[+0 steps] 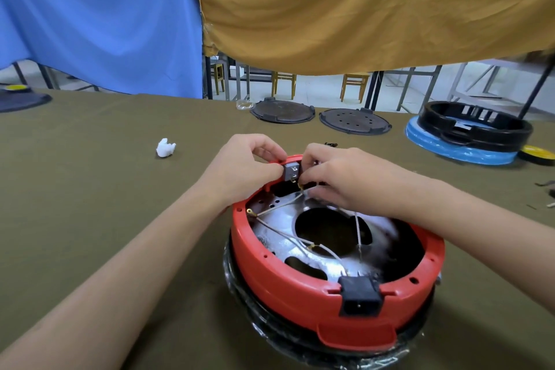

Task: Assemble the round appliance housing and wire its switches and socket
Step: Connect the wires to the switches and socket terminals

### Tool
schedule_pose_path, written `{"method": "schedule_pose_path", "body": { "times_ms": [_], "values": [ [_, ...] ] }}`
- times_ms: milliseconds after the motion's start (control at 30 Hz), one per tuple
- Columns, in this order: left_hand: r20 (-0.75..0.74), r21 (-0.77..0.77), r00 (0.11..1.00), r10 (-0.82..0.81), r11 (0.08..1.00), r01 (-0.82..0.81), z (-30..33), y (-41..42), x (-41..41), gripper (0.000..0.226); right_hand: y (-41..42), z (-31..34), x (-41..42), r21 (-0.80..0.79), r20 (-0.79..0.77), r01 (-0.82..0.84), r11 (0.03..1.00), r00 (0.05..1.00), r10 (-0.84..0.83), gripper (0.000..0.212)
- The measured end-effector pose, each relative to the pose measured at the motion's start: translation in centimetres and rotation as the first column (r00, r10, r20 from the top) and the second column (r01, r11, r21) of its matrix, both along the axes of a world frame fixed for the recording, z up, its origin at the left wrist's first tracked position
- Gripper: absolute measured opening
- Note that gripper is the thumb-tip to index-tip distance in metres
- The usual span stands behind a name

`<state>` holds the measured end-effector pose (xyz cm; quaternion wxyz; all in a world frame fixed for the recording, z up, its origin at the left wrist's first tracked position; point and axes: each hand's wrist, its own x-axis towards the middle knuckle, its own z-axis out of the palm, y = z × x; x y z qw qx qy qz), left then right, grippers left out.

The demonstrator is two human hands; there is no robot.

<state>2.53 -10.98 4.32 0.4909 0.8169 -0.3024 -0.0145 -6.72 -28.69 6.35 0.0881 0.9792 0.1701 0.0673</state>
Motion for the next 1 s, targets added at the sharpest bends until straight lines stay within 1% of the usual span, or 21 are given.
{"method": "schedule_pose_path", "body": {
  "times_ms": [67, 167, 267, 400, 467, 567, 633, 700, 833, 1000],
  "values": [
    [-0.017, 0.020, 1.000, -0.009, 1.000, 0.009, 0.2, 0.1, -0.2, 0.017, 0.2, -0.1, 0.0, -0.038, 0.017, 0.003, 0.999, 1.000, -0.002, 0.027],
    [-0.071, 0.028, 0.997, -0.039, 0.999, 0.041, 0.6, 0.6, -0.4, 0.030, 0.1, 0.4, 0.0, -0.054, 0.050, -0.023, 0.998, 0.998, 0.026, 0.026],
    [-0.081, 0.020, 0.995, -0.058, 0.998, 0.060, 0.6, 0.8, -0.3, 0.025, -0.3, 1.2, 0.3, -0.033, 0.083, -0.040, 0.999, 0.996, 0.043, 0.023],
    [-0.049, 0.006, 0.997, -0.059, 0.998, 0.059, 0.6, 0.7, -0.2, 0.025, -0.2, 0.2, 0.4, -0.071, 0.034, -0.046, 0.996, 0.998, 0.048, 0.025],
    [-0.018, 0.015, 0.997, -0.069, 0.998, 0.069, 0.8, 0.8, -0.4, 0.021, -0.2, -0.1, 0.4, -0.049, 0.026, -0.033, 0.998, 0.999, 0.034, 0.024],
    [0.045, 0.066, 0.997, -0.070, 0.996, 0.067, 0.8, 0.7, -0.4, 0.020, -0.2, 0.0, 0.3, -0.020, 0.080, -0.013, 1.000, 0.997, 0.015, 0.022],
    [0.072, 0.095, 0.995, -0.074, 0.993, 0.067, 0.8, 0.8, -0.5, 0.020, 0.0, -0.2, 0.3, -0.043, 0.107, -0.011, 0.999, 0.994, 0.015, 0.025],
    [0.073, 0.110, 0.994, -0.083, 0.991, 0.075, 1.0, 1.0, -0.6, 0.021, 0.4, -0.3, 0.3, -0.069, 0.113, 0.000, 0.998, 0.994, 0.008, 0.027],
    [0.075, 0.115, 0.994, -0.082, 0.991, 0.073, 0.9, 1.1, -0.7, 0.026, 0.6, -0.3, 0.3, -0.054, 0.115, 0.037, 0.998, 0.993, -0.031, 0.029],
    [0.065, 0.094, 0.995, -0.074, 0.993, 0.068, 0.8, 0.9, -0.8, 0.027, 0.6, -0.5, 0.4, -0.033, 0.117, 0.036, 0.999, 0.993, -0.032, 0.029]
  ]
}}
